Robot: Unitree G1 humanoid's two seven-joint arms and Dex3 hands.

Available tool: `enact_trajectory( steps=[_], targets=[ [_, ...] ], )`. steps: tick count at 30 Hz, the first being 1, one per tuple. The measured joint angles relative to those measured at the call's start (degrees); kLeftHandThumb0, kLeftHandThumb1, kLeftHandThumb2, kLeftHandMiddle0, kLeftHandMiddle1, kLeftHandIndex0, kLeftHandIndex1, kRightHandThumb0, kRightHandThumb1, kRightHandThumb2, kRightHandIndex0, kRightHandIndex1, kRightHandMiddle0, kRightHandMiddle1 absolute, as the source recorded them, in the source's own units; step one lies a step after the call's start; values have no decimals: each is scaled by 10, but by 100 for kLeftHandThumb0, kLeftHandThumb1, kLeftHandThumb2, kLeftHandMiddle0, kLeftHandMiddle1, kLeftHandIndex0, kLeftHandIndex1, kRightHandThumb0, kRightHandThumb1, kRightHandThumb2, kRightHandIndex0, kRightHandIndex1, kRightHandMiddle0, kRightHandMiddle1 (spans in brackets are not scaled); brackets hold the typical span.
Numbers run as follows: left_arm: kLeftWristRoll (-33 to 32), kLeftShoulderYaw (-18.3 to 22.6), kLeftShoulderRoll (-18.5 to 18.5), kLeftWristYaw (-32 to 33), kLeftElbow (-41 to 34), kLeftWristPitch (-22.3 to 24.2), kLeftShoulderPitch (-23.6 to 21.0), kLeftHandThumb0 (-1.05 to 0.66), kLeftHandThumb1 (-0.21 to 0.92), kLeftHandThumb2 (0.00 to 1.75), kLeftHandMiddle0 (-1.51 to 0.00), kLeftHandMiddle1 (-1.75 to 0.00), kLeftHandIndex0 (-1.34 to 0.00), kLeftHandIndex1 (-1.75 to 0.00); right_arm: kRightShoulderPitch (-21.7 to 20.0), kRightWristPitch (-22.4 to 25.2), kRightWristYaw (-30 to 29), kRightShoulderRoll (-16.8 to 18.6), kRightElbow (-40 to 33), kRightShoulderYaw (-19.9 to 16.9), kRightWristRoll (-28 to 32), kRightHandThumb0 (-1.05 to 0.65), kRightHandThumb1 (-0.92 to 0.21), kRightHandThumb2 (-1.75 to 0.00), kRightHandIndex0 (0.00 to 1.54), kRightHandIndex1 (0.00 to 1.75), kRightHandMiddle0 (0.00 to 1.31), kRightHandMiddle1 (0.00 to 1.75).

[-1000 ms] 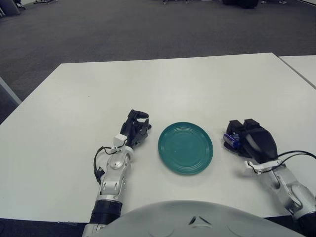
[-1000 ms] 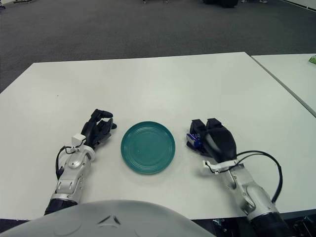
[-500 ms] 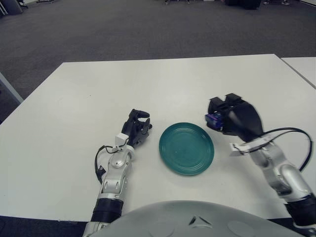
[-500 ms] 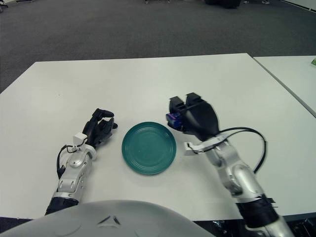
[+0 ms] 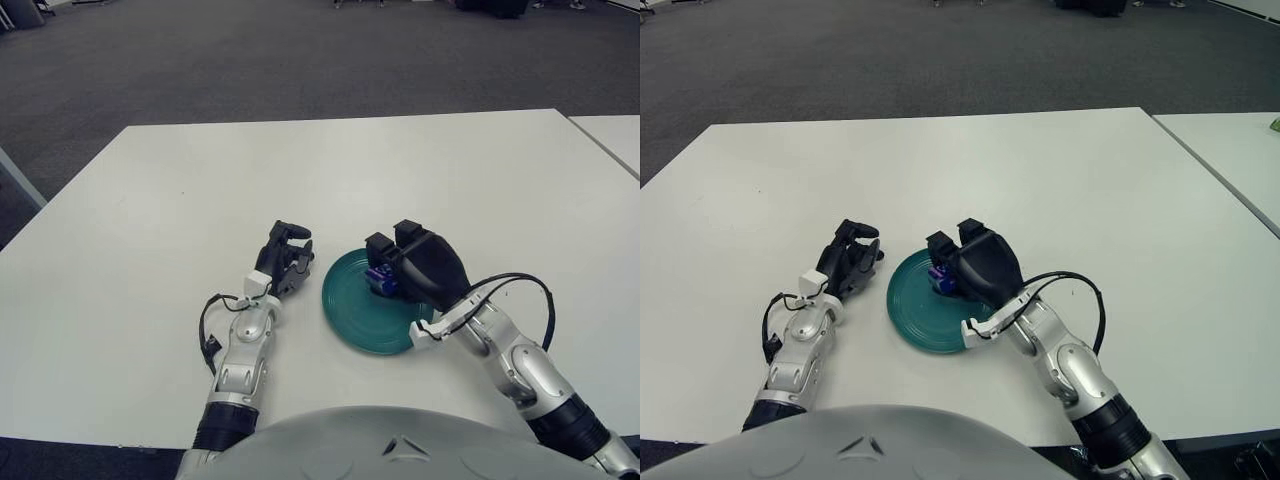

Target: Put the gum into the plate.

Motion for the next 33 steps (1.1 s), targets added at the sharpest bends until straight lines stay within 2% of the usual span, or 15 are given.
enact_trajectory(
  steps=[5, 12, 20, 22, 23, 24, 26, 27, 30, 31, 32, 33],
  targets=[
    [-5, 2, -4, 1, 0, 1, 0, -35, 92, 53, -38, -159, -19, -175, 0, -4, 3, 4, -4, 12, -5, -45, -79, -84, 120, 175, 93, 175],
    [-21, 12, -17, 12, 6, -2, -3, -35, 92, 53, -38, -146, -18, -175, 1, -7, 33, 4, -3, 18, -2, -44, -78, -87, 118, 175, 92, 175],
    [-37, 21, -18, 16, 24, -19, -11, -35, 92, 53, -34, -133, -18, -175, 7, -7, 33, 10, 3, 31, -3, -44, -77, -89, 118, 175, 90, 175],
    [-41, 22, -18, 16, 27, -20, -13, -35, 92, 53, -33, -131, -18, -175, 8, -6, 33, 11, 4, 32, -3, -44, -64, -98, 113, 175, 69, 175],
    [-44, 22, -18, 16, 29, -21, -14, -35, 92, 53, -32, -130, -18, -175, 8, -6, 33, 12, 4, 32, -3, -43, -63, -96, 102, 175, 58, 175],
    [-47, 23, -18, 15, 29, -21, -14, -35, 92, 53, -32, -130, -18, -175, 8, -5, 33, 12, 4, 32, -3, -42, -63, -96, 98, 175, 54, 175],
    [-57, 23, -18, 12, 30, -21, -15, -53, 92, 70, -29, -130, -9, -150, 8, -5, 32, 14, 4, 32, -2, -41, -66, -89, 85, 175, 43, 175],
    [-61, 24, -18, 11, 31, -21, -15, -58, 92, 74, -27, -130, -6, -143, 8, -5, 33, 14, 4, 32, -2, -57, -75, -85, 80, 175, 37, 175],
    [-71, 25, -18, 9, 33, -22, -15, -63, 92, 79, -25, -129, -3, -136, 8, -5, 33, 14, 4, 30, -1, -76, -85, -81, 70, 175, 30, 174],
    [-71, 25, -18, 9, 35, -24, -15, -64, 92, 80, -24, -129, -3, -134, 8, -5, 33, 13, 3, 29, 0, -83, -88, -82, 51, 170, 23, 170],
    [-71, 25, -18, 9, 36, -26, -15, -65, 92, 81, -24, -129, -2, -133, 9, -5, 35, 12, 2, 27, 2, -87, -89, -83, 39, 168, 19, 168],
    [-71, 25, -18, 9, 38, -29, -15, -65, 92, 81, -24, -129, -2, -132, 10, -5, 37, 11, -2, 26, 4, -89, -90, -83, 35, 167, 17, 167]
  ],
)
